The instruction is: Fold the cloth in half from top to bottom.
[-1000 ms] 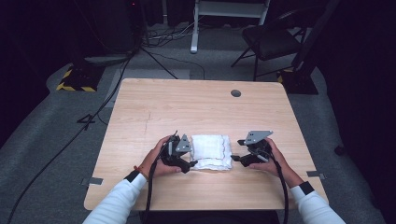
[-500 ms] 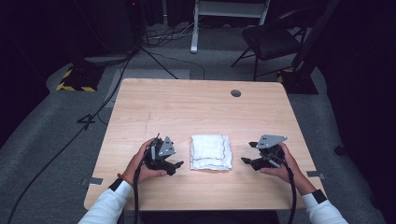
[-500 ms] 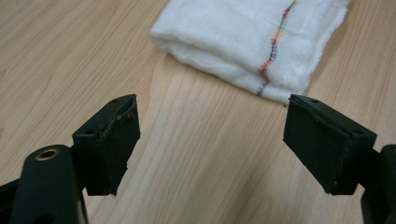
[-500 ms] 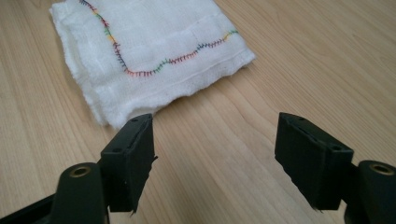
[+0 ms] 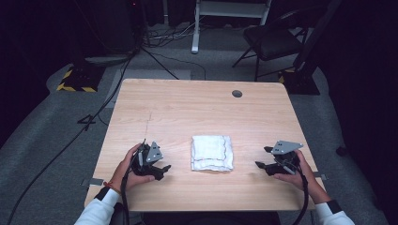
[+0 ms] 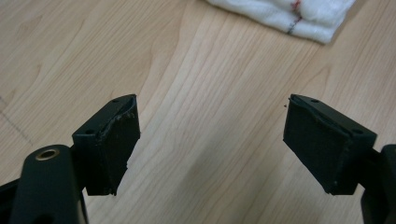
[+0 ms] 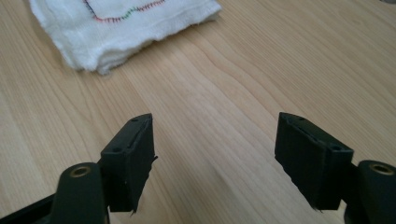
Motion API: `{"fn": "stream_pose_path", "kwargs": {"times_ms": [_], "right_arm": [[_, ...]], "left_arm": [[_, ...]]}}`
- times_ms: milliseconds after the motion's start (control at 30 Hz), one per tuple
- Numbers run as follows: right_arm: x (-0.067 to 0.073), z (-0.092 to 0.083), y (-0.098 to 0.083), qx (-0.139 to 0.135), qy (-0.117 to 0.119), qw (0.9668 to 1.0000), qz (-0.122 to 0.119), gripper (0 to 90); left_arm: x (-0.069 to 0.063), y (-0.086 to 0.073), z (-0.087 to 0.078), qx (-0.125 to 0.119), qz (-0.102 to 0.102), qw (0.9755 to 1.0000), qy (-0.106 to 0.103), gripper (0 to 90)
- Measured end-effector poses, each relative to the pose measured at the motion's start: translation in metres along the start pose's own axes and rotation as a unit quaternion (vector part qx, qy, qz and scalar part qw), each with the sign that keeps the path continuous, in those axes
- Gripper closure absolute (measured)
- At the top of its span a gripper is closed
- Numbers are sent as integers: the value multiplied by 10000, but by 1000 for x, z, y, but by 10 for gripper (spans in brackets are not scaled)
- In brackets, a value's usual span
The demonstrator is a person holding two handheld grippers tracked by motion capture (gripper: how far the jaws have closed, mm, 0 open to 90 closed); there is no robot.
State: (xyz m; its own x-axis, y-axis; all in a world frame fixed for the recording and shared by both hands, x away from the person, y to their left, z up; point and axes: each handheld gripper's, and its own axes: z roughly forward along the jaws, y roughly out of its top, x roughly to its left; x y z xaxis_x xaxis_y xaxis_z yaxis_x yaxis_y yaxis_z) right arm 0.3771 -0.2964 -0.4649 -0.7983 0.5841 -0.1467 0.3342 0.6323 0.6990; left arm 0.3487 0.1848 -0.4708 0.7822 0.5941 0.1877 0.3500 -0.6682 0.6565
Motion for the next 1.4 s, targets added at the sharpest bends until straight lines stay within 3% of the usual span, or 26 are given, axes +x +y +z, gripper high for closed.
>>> {"fn": "stream_pose_path", "kwargs": {"times_ms": [200, 333, 467, 767, 900, 1000, 1067, 1400], "right_arm": [[-6, -6, -17, 142, -181, 9997, 86, 292], [-11, -11, -32, 151, -273, 9991, 276, 290], [-17, -16, -47, 150, -337, 9981, 487, 286], [-30, -29, -81, -61, -495, 9919, 1170, 262], [-32, -30, -90, -155, -503, 9890, 1386, 247], [-34, -30, -92, -159, -521, 9879, 1454, 228], [-34, -30, -92, -158, -503, 9880, 1450, 223], [-35, -30, -92, -162, -480, 9884, 1434, 220]], "left_arm": [[4, -10, -4, 72, -111, 9999, 61, 188], [6, -15, -4, 187, -67, 9997, 114, 186], [9, -21, -3, 264, -150, 9994, 145, 186], [20, -40, -1, 273, -578, 9979, -74, 181], [25, -49, -2, 168, -881, 9956, -258, 176], [28, -56, -2, 34, -1127, 9929, -389, 170], [28, -61, -2, -114, -1112, 9930, -388, 165], [27, -59, -1, -100, -1127, 9929, -357, 152]]}}
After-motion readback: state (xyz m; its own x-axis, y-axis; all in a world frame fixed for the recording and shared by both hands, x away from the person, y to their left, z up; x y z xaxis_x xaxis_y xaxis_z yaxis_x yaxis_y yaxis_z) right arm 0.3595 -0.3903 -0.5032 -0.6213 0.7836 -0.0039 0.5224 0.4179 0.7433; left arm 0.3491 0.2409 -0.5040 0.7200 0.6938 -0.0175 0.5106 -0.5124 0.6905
